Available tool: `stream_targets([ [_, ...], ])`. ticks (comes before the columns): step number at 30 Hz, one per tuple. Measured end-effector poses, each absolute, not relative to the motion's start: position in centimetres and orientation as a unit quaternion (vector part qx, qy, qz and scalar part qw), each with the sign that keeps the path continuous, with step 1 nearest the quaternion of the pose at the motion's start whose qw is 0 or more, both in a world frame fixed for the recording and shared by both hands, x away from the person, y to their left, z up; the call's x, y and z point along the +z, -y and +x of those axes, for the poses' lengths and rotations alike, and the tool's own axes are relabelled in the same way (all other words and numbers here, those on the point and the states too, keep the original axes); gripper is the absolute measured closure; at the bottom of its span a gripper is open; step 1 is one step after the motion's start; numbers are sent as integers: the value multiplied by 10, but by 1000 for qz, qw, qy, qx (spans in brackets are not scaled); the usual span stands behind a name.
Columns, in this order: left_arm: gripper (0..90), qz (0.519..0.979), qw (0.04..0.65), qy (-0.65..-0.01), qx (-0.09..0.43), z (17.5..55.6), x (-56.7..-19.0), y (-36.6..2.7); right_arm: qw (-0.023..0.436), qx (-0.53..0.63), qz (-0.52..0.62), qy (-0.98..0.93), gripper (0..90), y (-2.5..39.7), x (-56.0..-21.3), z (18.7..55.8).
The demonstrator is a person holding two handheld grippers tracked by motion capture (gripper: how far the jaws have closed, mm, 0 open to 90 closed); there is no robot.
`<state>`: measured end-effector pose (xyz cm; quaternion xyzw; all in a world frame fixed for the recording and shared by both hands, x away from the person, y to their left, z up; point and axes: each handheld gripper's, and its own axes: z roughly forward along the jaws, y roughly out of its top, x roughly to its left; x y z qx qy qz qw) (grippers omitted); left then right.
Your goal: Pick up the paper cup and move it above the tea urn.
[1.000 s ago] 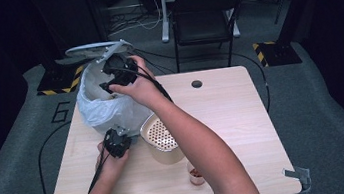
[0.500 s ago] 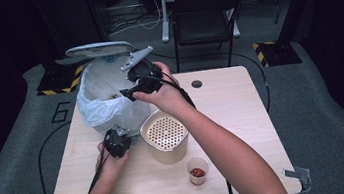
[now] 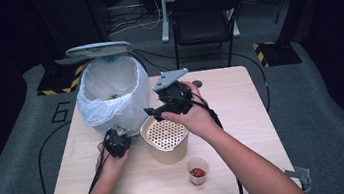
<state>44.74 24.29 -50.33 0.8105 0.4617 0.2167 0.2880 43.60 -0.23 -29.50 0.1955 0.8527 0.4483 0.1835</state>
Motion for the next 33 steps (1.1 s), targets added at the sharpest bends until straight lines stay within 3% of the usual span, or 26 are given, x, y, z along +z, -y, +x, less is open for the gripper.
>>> stream_targets([
  [17,900,808,287,-466,216,447,-504,-243,182,439,237,-847,150,50,-345,396],
  [33,900,814,284,-455,225,448,-503,-243,147,437,259,-849,107,84,-410,358],
])
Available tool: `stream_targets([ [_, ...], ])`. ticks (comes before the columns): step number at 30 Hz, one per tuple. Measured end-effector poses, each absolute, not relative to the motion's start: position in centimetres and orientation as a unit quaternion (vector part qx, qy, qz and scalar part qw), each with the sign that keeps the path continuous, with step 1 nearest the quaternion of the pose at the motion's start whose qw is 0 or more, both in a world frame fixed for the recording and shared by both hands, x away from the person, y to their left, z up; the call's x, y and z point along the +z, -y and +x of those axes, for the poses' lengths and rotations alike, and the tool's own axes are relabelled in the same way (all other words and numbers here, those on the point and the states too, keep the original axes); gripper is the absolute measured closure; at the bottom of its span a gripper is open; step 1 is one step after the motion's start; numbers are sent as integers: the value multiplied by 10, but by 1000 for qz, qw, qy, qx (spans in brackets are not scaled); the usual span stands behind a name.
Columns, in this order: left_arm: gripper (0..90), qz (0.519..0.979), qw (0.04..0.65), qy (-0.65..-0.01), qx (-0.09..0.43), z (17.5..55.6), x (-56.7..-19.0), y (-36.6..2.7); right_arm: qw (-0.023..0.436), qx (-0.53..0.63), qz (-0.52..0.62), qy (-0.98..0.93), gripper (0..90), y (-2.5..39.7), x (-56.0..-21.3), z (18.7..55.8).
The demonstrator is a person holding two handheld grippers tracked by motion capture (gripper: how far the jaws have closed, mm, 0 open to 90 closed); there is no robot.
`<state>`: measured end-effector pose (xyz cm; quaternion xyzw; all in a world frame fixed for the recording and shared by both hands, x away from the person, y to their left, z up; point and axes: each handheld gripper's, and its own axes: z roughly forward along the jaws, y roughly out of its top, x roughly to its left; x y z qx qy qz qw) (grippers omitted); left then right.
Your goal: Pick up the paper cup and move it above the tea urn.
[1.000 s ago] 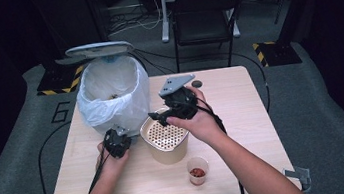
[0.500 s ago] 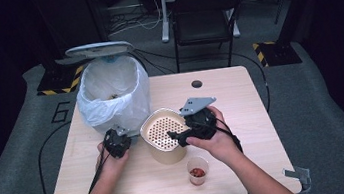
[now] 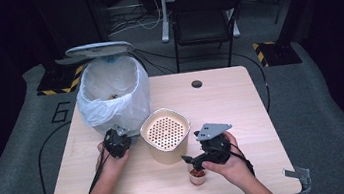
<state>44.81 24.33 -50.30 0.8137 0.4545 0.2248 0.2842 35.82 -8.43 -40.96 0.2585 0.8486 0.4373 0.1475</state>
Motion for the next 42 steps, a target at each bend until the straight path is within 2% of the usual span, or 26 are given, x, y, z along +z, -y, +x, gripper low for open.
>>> stream_targets([
  [17,900,816,279,-453,224,448,-503,-244,112,425,264,-859,108,90,-455,332],
  [23,900,816,280,-455,223,448,-503,-243,107,418,262,-863,145,90,-467,333],
  [30,900,816,281,-454,222,448,-503,-243,104,404,270,-868,214,87,-472,333],
  [42,900,813,278,-461,223,448,-503,-243,116,392,287,-866,224,111,-469,330],
])
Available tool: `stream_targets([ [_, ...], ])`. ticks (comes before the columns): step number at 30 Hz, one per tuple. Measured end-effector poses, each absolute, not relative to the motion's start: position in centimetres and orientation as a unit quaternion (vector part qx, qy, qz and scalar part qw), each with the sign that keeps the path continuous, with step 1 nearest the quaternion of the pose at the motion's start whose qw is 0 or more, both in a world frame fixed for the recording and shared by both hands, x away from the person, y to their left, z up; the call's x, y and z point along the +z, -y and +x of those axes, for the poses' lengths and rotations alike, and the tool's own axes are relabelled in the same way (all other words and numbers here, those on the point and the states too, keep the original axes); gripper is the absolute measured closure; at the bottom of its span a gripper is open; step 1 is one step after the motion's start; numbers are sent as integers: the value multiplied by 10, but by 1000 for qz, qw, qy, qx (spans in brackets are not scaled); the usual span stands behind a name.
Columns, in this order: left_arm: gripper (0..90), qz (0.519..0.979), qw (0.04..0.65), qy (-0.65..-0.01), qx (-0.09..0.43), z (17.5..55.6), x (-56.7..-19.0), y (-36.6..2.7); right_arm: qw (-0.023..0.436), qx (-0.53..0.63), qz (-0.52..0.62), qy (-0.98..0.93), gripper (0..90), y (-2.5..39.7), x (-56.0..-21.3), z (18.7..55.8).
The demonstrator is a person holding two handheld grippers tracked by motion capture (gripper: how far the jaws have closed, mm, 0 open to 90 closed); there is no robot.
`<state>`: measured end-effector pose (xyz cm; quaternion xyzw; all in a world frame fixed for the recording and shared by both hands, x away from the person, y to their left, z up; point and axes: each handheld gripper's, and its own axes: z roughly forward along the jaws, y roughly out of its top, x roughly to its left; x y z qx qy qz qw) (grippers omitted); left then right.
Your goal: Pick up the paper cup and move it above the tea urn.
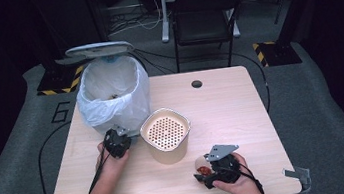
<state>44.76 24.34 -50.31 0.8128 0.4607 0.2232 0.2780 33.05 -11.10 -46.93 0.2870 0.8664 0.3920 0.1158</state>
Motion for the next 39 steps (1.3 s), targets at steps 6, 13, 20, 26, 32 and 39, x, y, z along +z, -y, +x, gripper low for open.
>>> stream_targets([
  [6,900,815,281,-455,223,448,-503,-243,128,392,316,-854,223,139,-470,326],
  [13,900,816,280,-455,222,448,-503,-244,138,393,341,-843,214,160,-471,323],
  [20,900,814,279,-460,221,448,-503,-244,143,398,351,-835,109,162,-469,322],
  [26,900,814,279,-459,220,448,-503,-244,146,402,346,-835,86,161,-462,322],
  [32,900,815,277,-459,219,448,-502,-244,154,420,335,-830,150,163,-434,328],
  [39,900,815,282,-455,221,448,-503,-245,157,442,328,-820,325,158,-407,359],
])
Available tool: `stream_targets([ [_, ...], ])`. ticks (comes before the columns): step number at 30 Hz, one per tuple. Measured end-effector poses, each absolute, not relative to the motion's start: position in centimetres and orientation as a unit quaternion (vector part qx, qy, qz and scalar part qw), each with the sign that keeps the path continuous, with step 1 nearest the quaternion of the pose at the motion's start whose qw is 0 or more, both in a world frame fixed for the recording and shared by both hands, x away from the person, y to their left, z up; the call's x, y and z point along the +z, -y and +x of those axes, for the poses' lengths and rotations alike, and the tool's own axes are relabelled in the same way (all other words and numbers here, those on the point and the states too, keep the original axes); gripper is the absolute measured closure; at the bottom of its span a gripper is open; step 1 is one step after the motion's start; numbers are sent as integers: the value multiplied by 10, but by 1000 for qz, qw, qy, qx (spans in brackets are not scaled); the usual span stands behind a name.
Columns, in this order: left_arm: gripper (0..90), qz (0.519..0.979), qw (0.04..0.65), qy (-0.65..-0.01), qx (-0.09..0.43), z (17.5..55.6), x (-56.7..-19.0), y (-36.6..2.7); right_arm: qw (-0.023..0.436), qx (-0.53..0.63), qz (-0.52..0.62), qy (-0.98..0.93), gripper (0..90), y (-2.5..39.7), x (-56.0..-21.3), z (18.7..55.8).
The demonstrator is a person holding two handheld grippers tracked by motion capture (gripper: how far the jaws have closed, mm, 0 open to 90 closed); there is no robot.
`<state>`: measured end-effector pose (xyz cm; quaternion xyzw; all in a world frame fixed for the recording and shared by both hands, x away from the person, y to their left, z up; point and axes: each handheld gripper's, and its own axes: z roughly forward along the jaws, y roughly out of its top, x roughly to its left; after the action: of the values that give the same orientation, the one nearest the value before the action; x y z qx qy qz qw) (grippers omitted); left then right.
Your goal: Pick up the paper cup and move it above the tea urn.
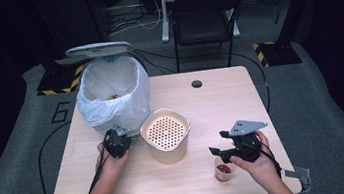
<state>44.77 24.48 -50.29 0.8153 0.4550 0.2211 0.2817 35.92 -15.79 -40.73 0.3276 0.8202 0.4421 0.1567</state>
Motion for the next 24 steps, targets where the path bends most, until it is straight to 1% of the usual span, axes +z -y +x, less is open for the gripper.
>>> stream_targets([
  [3,900,815,282,-455,222,448,-503,-245,150,447,321,-821,413,149,-402,379],
  [4,900,815,282,-455,222,448,-503,-245,145,444,320,-825,415,145,-400,384],
  [6,900,815,282,-455,221,448,-503,-245,153,441,317,-826,413,136,-397,396],
  [10,900,815,283,-455,220,448,-503,-245,150,437,321,-827,415,119,-392,419],
  [19,900,815,282,-455,221,448,-503,-245,136,423,329,-834,526,92,-400,451],
  [24,900,815,282,-455,221,448,-503,-245,130,412,325,-841,555,83,-406,461],
])
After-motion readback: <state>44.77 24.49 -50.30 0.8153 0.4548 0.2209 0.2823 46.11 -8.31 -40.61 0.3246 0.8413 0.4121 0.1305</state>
